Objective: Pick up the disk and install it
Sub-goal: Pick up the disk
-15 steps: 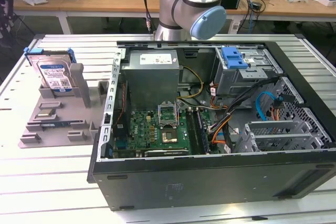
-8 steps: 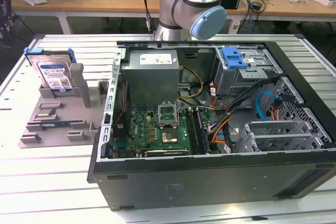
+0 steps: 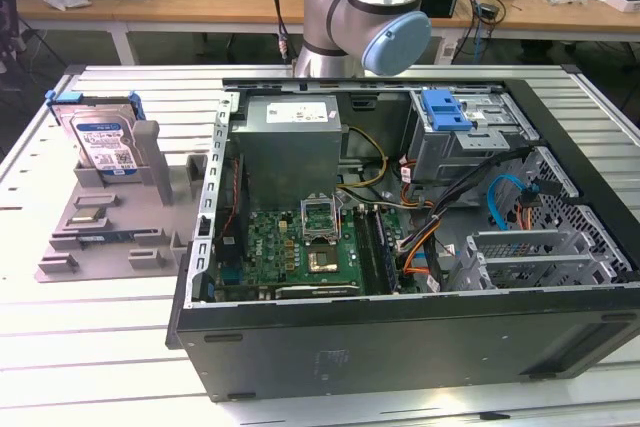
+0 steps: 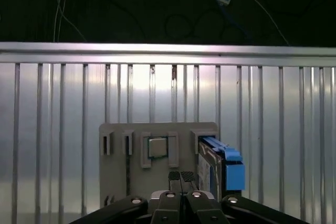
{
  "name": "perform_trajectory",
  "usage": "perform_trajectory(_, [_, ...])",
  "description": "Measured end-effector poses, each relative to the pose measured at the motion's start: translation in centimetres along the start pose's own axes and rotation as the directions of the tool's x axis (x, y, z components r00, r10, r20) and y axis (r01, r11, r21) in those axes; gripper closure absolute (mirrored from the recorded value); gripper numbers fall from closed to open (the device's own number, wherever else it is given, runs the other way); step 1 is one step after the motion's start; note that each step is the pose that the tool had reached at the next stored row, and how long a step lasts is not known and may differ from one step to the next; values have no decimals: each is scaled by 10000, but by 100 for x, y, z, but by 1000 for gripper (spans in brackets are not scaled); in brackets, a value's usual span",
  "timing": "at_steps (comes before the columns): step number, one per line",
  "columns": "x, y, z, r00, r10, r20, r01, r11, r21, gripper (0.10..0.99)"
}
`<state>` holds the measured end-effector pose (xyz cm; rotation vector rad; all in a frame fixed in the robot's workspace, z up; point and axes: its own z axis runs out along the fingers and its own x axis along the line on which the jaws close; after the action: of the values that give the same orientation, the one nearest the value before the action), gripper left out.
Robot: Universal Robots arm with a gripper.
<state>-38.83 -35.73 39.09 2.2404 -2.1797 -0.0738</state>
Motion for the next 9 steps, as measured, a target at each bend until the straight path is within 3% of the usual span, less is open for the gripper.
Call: perform_trajectory(9, [0, 0, 0, 9943, -1065, -45, 1065, 9943, -27, 980])
